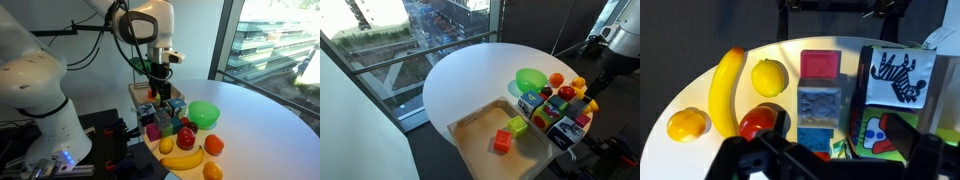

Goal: Put the grey block on the wooden tray

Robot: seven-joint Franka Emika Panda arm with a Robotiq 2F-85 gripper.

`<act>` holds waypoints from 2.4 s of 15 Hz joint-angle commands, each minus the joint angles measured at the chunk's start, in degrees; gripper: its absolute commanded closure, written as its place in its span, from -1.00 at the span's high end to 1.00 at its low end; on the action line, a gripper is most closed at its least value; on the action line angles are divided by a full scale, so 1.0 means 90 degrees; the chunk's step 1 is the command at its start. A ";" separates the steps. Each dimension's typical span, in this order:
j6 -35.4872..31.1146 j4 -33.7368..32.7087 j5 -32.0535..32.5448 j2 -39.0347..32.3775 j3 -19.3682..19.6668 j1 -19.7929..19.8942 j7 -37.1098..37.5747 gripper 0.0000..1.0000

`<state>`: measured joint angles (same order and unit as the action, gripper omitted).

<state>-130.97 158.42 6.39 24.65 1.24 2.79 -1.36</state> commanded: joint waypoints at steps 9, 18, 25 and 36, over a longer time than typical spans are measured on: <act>-0.0134 0.0025 0.0066 -0.0102 0.0032 0.0051 -0.0026 1.00; -0.1096 0.0051 0.0032 -0.0814 0.0106 0.0108 -0.0053 1.00; -0.1445 0.0054 0.0077 -0.1327 0.0154 0.0136 -0.0087 1.00; -0.1772 0.0053 0.0254 -0.1639 0.0151 0.0256 0.0059 0.17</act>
<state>-145.86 158.94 6.65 10.03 2.59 4.37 -2.26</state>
